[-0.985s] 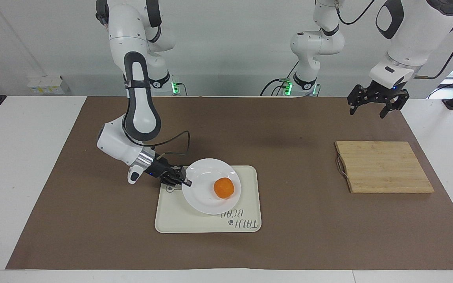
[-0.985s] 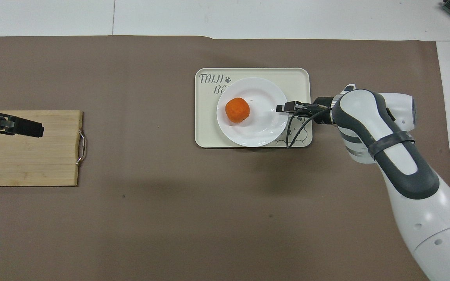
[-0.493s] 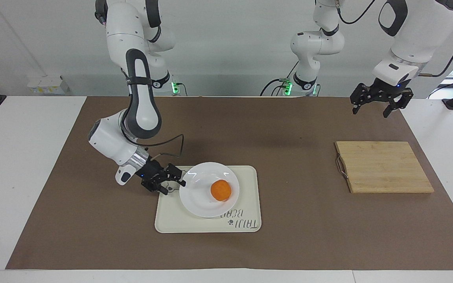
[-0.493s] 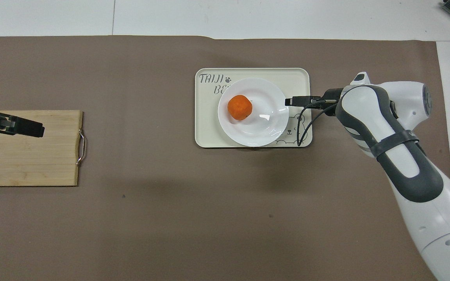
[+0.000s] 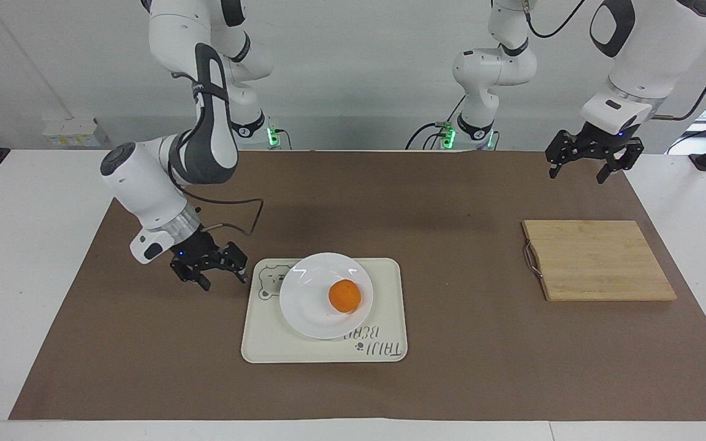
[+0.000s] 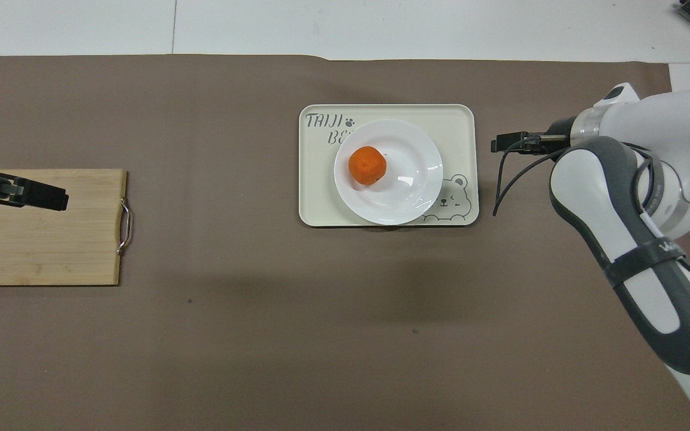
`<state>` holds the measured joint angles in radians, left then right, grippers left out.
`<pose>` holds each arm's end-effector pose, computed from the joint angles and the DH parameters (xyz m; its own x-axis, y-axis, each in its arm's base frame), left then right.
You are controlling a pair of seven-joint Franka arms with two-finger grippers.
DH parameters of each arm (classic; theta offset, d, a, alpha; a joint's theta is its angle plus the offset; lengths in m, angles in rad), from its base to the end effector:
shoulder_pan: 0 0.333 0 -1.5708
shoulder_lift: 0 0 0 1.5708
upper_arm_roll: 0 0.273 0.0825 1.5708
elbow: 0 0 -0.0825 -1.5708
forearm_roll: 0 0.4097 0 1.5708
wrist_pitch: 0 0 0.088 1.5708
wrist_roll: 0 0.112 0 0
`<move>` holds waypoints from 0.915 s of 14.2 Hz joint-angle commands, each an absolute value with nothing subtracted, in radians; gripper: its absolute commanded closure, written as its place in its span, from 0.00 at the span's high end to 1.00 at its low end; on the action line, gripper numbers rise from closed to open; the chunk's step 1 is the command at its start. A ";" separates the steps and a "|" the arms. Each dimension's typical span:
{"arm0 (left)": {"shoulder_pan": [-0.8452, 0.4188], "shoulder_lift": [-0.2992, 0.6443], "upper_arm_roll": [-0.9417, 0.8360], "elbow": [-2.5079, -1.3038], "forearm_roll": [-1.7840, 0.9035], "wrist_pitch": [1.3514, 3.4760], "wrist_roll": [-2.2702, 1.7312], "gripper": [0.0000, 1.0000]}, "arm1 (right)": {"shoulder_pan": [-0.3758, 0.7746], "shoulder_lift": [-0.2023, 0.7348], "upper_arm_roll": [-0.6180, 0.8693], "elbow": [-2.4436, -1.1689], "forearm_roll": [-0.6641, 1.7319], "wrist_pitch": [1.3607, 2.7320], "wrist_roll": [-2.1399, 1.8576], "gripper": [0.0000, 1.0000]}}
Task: Place orange and plate with both arms
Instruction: 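Open the right gripper and draw it back from the plate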
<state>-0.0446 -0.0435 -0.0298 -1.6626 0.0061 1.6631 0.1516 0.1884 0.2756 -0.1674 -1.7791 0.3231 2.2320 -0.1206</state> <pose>0.5750 -0.0425 0.5639 0.9735 -0.2246 0.0423 -0.2242 -0.9744 -0.0140 0.6612 0.0303 0.3644 0.9812 -0.0444 0.1880 -0.0025 -0.9761 -0.2173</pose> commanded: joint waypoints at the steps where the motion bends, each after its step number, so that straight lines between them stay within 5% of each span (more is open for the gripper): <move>1: -0.029 -0.035 -0.037 -1.643 -0.005 1.647 0.169 1.00 | 0.181 0.189 -0.160 -1.796 0.169 2.114 -0.003 1.00; 8: -0.028 -0.035 -0.038 -1.643 -0.005 1.646 0.169 1.00 | 0.183 -0.047 -0.178 -1.795 0.013 1.720 -0.008 1.00; 13: -0.028 -0.035 -0.037 -1.643 -0.005 1.647 0.169 1.00 | 0.179 -0.052 -0.172 -1.649 -0.011 1.547 -0.009 1.00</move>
<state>-0.0446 -0.0435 -0.0297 -1.6626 0.0060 1.6631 0.1518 0.1869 -0.0815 -0.1868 -1.7253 0.0268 1.6018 -0.0222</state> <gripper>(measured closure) 0.000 0.000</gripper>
